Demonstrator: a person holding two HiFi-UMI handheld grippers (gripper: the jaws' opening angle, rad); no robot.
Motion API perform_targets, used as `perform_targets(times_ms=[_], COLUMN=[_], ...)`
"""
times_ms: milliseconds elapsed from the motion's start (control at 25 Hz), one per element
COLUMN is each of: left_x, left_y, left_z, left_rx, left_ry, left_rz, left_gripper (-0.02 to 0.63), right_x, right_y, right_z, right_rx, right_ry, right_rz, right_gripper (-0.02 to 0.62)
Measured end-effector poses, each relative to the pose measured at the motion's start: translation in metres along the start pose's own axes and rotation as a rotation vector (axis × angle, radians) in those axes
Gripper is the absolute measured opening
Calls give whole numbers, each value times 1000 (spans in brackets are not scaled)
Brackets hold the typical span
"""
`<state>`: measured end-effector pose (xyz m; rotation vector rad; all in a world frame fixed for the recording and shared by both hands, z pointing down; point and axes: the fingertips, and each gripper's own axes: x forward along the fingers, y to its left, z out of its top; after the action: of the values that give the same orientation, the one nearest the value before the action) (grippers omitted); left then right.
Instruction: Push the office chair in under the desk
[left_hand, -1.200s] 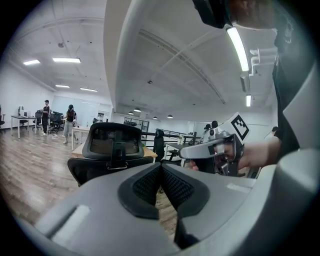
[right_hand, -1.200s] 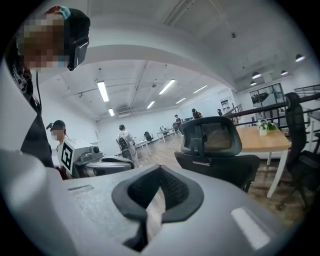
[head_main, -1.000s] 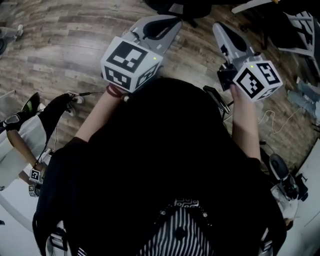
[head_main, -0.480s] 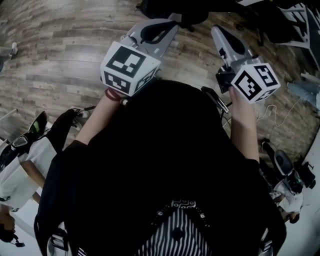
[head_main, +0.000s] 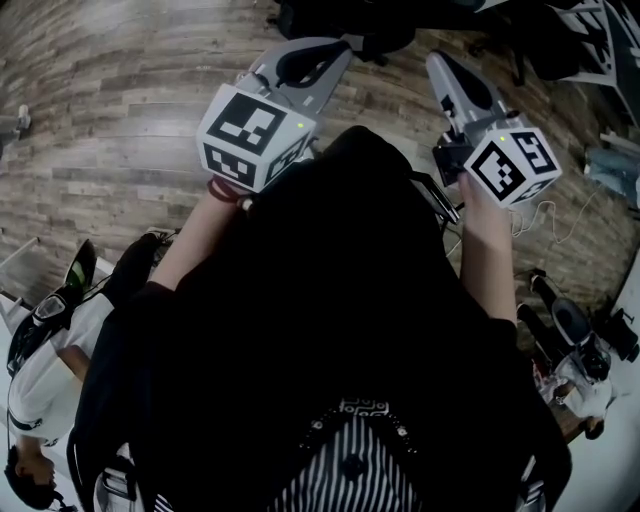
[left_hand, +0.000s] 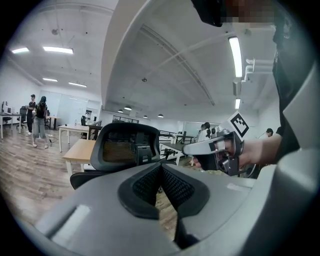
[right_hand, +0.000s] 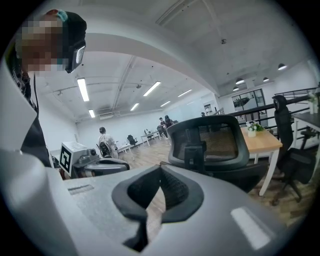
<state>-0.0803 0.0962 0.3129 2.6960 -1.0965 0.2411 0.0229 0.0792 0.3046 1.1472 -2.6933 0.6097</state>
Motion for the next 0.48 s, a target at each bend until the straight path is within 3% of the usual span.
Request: perform_targets(times_ms=[480], left_x=[13], left_y=[23], left_z=[7], left_rx=[-8], left_ry=[-4], left_rz=[16], left_gripper=[6], right_x=[12], right_y=[-26], right_z=[16], right_rx=[5], right_ry=[-5], right_rz=[-12], right_gripper=[-1])
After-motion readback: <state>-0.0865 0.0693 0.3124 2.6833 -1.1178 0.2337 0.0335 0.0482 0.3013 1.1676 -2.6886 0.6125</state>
